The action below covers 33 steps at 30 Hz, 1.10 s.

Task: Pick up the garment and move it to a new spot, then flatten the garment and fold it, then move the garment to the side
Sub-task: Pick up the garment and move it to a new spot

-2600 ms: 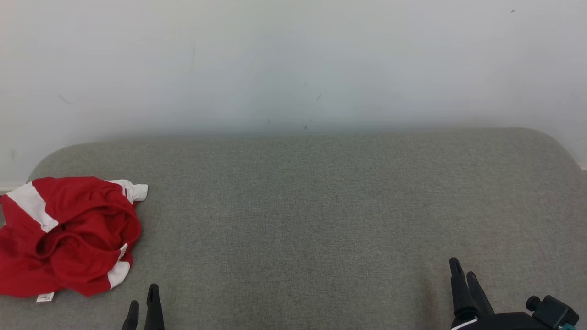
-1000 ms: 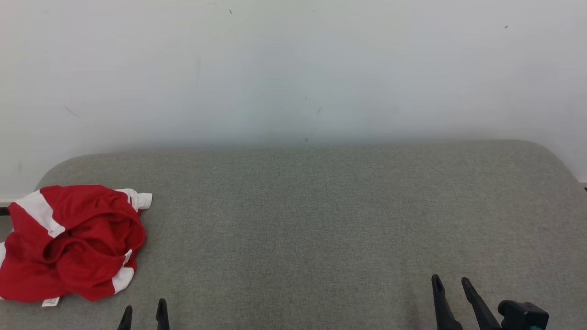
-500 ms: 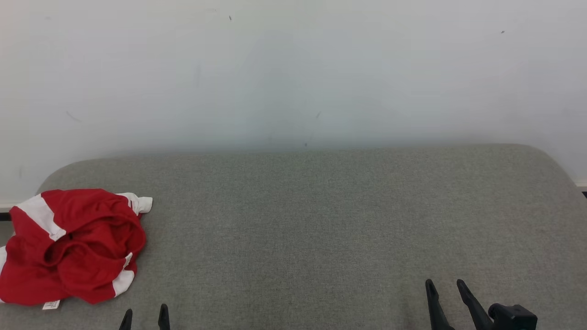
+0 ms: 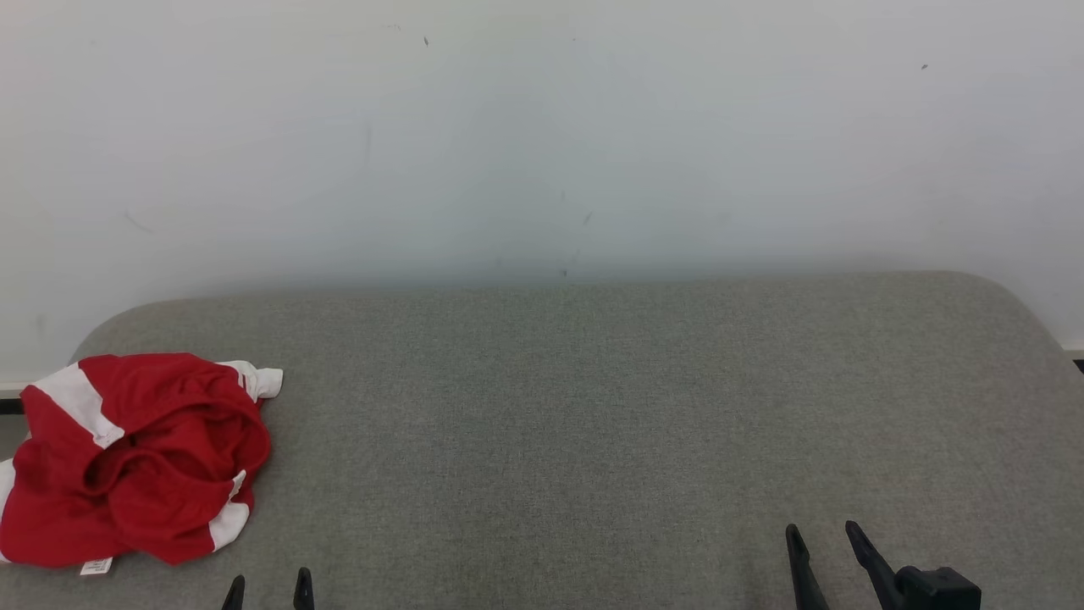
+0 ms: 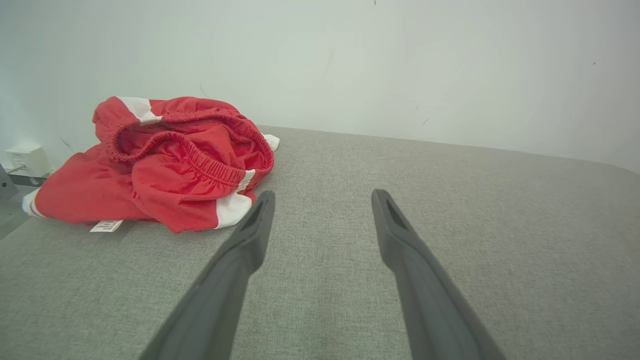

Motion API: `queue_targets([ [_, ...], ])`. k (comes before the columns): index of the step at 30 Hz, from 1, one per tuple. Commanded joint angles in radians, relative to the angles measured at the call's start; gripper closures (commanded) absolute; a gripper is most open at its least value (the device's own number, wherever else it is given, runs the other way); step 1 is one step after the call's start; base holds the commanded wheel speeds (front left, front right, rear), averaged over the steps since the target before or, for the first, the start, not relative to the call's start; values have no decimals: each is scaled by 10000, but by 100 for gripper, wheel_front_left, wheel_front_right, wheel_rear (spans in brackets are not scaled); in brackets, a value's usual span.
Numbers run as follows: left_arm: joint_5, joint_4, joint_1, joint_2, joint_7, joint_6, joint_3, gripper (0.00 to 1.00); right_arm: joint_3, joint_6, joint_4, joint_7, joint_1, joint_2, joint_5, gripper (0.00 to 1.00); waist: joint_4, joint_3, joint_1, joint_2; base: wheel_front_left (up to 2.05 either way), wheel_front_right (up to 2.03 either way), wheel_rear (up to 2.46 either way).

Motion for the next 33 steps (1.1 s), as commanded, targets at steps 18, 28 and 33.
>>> queue_targets([
  [18,-93,4,100,41,-38,-17,91,0,-141,-21,-80,-7,176,155,-165,0,353,3,0,0,0,0,0],
  [28,19,74,123,74,-38,-24,297,0,15,-21,54,-132,239,195,-32,0,1612,-61,0,0,0,0,0],
  [33,79,48,216,130,-38,-24,434,0,131,-21,176,-216,191,205,39,0,2209,-99,0,0,0,0,0],
])
